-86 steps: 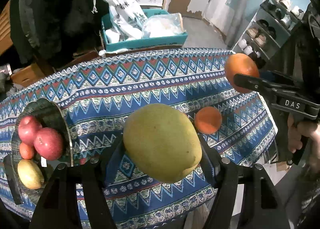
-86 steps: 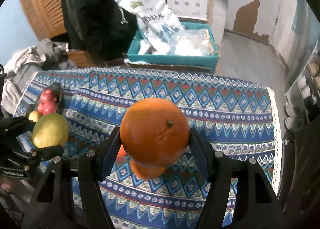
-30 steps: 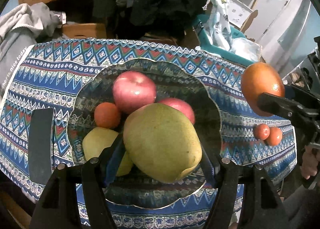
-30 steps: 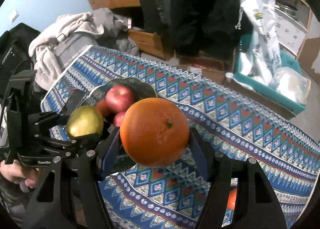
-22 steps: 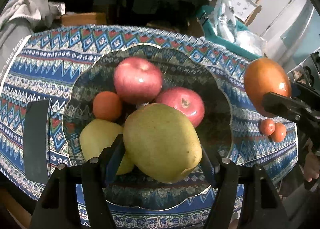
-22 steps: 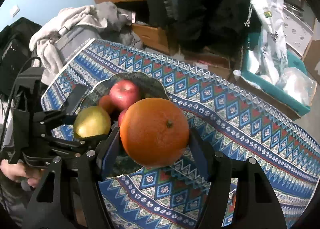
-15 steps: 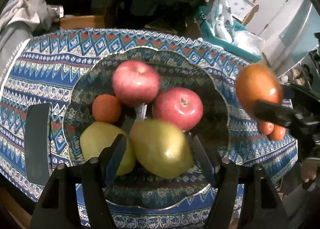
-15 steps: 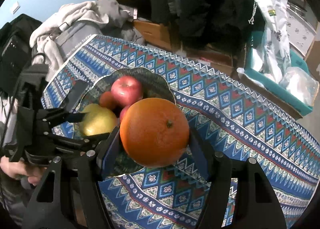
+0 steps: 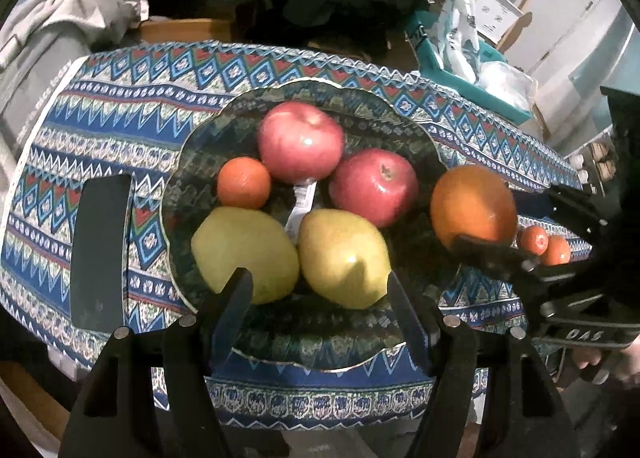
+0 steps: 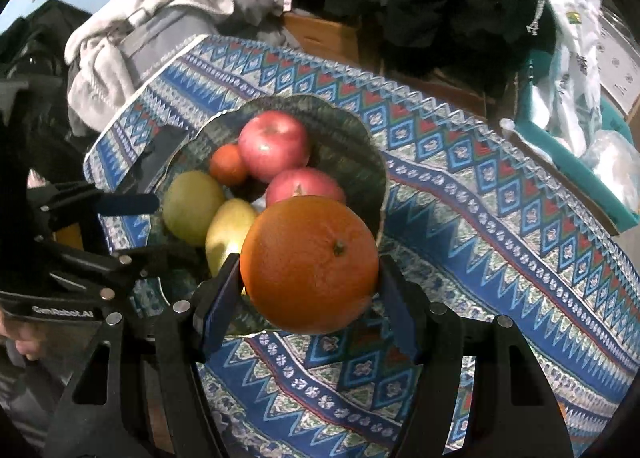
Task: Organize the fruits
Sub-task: 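Lower the pear into the plate and open the left tool while the right tool releases the orange, then move the left tool to the last two tangerines while the right tool follows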
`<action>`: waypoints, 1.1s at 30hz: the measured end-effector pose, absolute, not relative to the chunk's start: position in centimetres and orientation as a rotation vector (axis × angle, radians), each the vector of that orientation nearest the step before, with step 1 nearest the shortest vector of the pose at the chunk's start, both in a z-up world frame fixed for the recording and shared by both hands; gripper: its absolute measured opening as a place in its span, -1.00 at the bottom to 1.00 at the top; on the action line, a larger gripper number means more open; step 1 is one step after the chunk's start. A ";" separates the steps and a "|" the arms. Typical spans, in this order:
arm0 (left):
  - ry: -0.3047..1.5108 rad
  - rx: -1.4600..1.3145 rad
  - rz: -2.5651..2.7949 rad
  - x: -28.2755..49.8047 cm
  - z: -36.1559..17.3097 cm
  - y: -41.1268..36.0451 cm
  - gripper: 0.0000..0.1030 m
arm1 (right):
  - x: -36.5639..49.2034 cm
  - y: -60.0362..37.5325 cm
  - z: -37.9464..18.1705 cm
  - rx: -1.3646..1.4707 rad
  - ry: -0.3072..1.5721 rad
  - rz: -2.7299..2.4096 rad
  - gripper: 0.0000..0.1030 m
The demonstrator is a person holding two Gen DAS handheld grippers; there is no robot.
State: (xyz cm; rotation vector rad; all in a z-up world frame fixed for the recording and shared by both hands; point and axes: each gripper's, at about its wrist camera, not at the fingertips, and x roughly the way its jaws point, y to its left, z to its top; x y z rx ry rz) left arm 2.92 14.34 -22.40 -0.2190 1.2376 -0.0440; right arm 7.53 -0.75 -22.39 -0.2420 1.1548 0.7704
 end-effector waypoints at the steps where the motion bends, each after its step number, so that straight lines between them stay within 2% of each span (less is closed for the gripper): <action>1: 1.241 -0.227 -0.044 2.8 -22.5 14.5 0.40 | 7.4 -0.5 -22.7 -0.250 1.159 0.773 0.31; 10: 1.243 -0.227 -0.031 2.1 -22.6 15.0 0.40 | 6.8 1.1 -24.2 -0.289 1.179 0.795 0.33; 26: 1.190 -0.197 -0.074 2.2 -20.3 12.8 0.40 | 7.5 -2.3 -18.8 -0.210 1.068 0.711 0.34; 30: 1.166 -0.179 -0.088 2.3 -19.4 11.7 0.51 | 7.4 -3.9 -17.6 -0.205 1.038 0.670 0.34; 33: 1.143 -0.152 -0.101 2.3 -18.5 10.7 0.51 | 7.3 -5.2 -16.9 -0.196 1.023 0.646 0.34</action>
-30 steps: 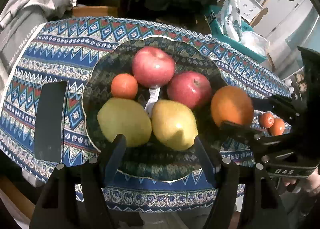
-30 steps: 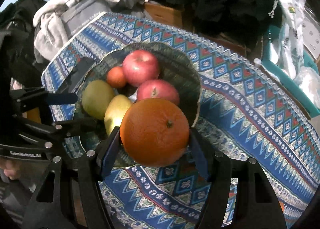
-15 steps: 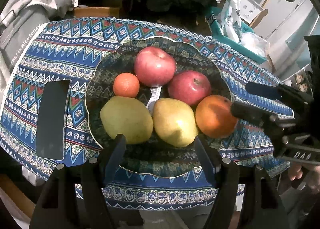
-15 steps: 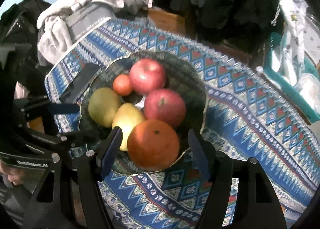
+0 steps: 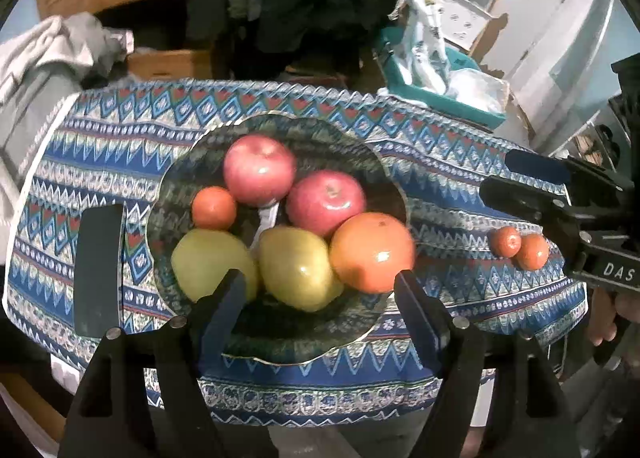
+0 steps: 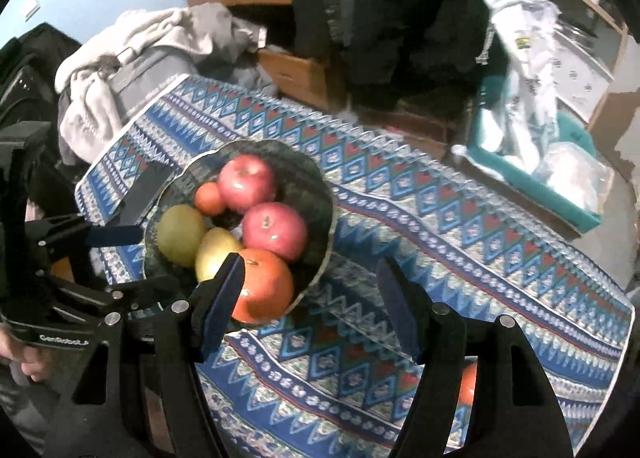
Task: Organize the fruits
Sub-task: 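Move the left tool to the last two tangerines while the right tool follows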
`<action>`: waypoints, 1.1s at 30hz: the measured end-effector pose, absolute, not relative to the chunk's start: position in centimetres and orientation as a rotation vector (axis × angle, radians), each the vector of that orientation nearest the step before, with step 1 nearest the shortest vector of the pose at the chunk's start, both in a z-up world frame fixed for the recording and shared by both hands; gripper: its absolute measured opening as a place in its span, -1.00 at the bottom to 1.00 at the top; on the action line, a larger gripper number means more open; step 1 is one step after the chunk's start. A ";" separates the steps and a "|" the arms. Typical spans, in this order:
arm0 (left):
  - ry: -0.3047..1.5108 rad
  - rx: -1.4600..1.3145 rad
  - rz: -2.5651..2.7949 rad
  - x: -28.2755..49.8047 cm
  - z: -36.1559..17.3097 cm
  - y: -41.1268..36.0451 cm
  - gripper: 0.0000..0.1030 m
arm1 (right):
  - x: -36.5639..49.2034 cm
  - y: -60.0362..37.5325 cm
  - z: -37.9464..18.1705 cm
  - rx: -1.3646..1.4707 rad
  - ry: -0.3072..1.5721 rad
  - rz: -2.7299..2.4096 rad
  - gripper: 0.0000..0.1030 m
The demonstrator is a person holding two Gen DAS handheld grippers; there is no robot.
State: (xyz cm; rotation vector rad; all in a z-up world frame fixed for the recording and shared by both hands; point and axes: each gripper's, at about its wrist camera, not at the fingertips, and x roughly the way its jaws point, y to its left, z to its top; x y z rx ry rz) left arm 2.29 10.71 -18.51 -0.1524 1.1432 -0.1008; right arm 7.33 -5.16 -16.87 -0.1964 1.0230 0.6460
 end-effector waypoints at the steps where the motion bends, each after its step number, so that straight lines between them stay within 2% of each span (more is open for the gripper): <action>1: 1.136 -0.145 -0.105 2.3 -18.3 10.4 0.51 | 7.3 -5.6 -16.6 -0.193 1.016 0.635 0.34; 6: 1.109 -0.124 -0.129 2.3 -17.2 9.0 0.58 | 7.0 -7.5 -15.3 -0.174 0.984 0.601 0.36; 8: 1.104 -0.117 -0.139 2.4 -16.9 8.4 0.58 | 6.9 -8.1 -15.0 -0.171 0.975 0.589 0.45; 20: 1.070 -0.068 -0.194 2.6 -15.4 4.2 0.59 | 5.8 -12.2 -13.7 -0.150 0.937 0.524 0.47; 23: 1.062 -0.059 -0.201 2.6 -15.0 3.3 0.68 | 5.6 -13.4 -13.5 -0.136 0.932 0.507 0.52; 33: 1.061 -0.018 -0.245 3.0 -14.8 -0.4 0.68 | 5.4 -18.3 -13.8 -0.107 0.935 0.429 0.59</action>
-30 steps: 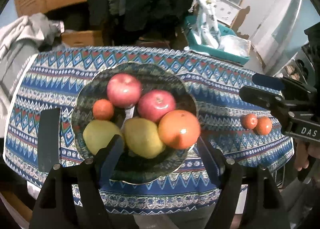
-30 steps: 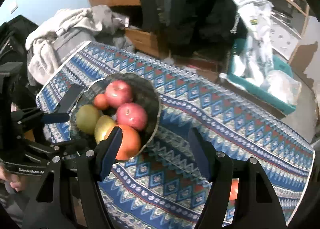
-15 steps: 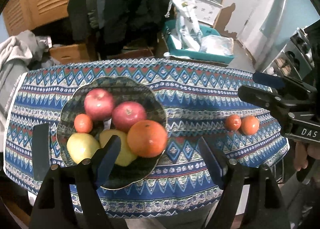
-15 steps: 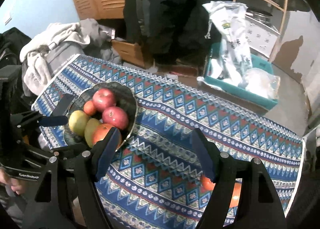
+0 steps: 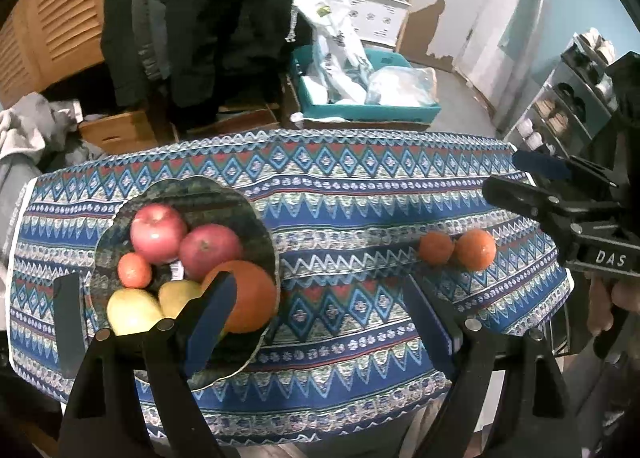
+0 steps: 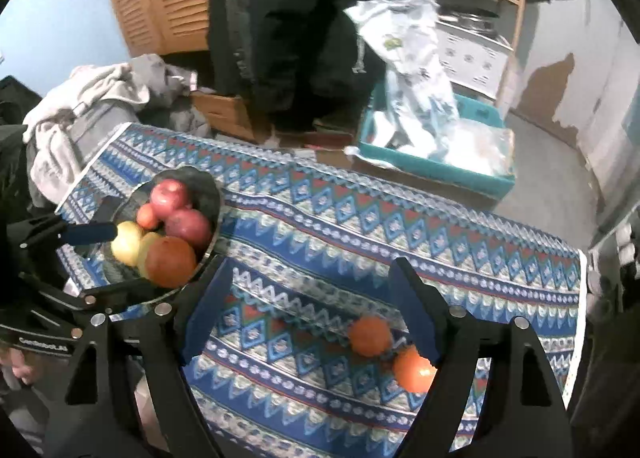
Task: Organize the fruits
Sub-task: 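Move the left tool to the last two tangerines while the right tool follows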
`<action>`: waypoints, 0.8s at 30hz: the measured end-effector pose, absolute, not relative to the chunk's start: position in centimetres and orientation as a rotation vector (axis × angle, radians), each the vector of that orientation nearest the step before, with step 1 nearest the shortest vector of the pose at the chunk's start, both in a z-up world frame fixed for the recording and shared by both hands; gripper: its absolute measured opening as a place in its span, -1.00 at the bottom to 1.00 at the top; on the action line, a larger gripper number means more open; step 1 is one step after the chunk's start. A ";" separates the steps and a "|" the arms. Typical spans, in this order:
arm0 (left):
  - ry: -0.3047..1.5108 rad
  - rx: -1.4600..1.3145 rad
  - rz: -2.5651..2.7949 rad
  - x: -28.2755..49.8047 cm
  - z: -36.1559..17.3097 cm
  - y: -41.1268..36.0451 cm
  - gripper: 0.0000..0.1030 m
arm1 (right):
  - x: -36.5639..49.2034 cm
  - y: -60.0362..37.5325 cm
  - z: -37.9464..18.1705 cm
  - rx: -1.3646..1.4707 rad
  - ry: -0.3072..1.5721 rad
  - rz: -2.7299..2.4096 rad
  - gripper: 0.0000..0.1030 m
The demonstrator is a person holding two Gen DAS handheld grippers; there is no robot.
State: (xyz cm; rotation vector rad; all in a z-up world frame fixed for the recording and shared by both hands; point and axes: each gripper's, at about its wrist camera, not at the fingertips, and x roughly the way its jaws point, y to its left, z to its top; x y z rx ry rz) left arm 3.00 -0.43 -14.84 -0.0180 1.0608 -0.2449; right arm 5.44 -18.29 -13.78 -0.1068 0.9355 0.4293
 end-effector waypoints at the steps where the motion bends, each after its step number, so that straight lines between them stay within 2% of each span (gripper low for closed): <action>1: 1.062 -0.013 -0.249 3.1 -14.9 -0.8 0.68 | 5.5 -19.0 -13.9 -0.098 0.939 0.419 0.59; 13: 1.074 0.053 -0.305 3.9 -15.4 -5.2 0.68 | 5.6 -24.8 -14.8 -0.050 0.958 0.324 0.66; 24: 1.120 0.118 -0.343 5.3 -18.3 -8.6 0.68 | 6.3 -28.1 -20.9 -0.067 1.107 0.274 0.67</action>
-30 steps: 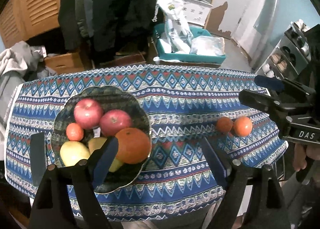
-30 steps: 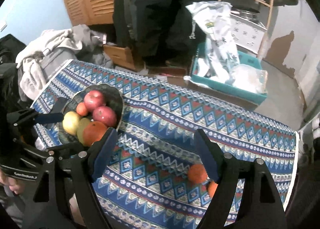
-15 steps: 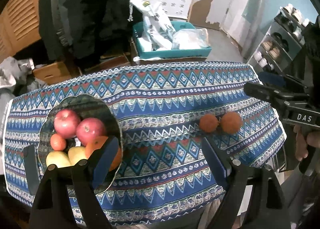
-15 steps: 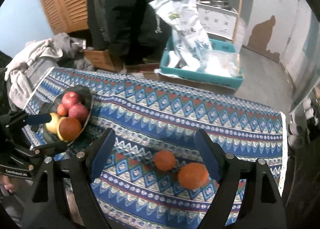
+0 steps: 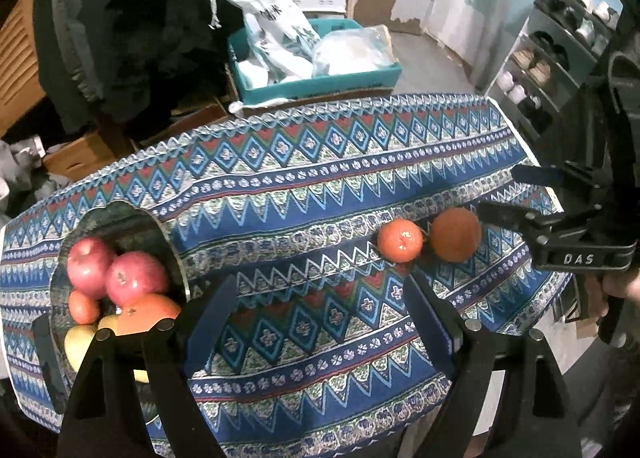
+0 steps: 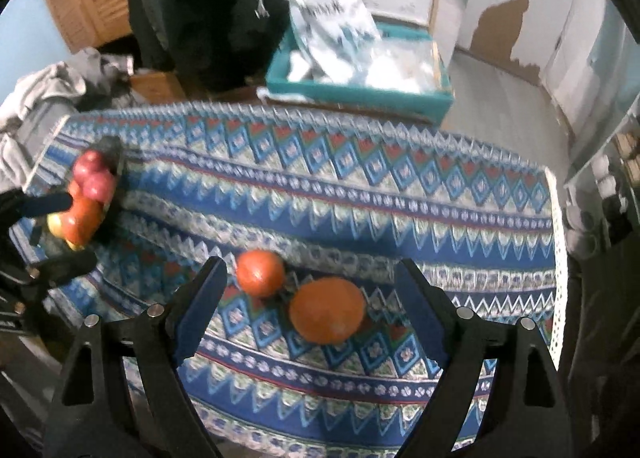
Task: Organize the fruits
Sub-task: 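Move the left tool to the last two tangerines while the right tool follows, then grasp a tangerine with the left tool while the right tool grasps the other one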
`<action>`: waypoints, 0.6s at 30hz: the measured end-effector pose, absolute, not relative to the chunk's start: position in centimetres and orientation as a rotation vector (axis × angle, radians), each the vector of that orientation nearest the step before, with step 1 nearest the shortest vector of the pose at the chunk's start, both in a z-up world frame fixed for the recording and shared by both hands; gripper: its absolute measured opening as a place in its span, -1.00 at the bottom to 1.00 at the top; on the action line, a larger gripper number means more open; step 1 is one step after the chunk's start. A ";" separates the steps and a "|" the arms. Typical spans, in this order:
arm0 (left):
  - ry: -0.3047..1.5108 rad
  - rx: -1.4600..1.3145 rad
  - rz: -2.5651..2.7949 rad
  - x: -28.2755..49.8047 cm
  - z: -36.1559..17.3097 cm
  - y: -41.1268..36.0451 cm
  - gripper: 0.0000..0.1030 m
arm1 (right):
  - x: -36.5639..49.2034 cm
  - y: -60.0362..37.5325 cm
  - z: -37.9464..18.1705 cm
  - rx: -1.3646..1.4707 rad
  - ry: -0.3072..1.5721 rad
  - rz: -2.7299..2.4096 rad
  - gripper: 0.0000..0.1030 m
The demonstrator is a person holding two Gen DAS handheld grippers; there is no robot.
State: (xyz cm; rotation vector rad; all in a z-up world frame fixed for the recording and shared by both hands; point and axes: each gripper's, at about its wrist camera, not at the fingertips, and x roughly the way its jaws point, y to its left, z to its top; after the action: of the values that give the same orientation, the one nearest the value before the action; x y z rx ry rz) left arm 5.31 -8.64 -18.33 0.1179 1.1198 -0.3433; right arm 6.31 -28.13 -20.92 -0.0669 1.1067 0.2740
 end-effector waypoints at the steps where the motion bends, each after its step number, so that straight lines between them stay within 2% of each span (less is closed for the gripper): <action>1: 1.124 0.124 -0.345 5.4 -18.7 -8.9 0.68 | 6.3 -28.3 -21.5 -0.066 1.119 0.275 0.67; 18: 1.204 0.180 -0.380 6.7 -23.8 -11.7 0.68 | 7.4 -28.2 -28.8 -0.091 1.273 0.318 0.67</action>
State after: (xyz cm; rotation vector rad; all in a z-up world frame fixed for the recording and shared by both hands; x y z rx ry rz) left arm 6.68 -11.72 -23.77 0.1800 1.2043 -0.3799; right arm 7.41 -28.20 -28.81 -0.0910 1.2733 0.3181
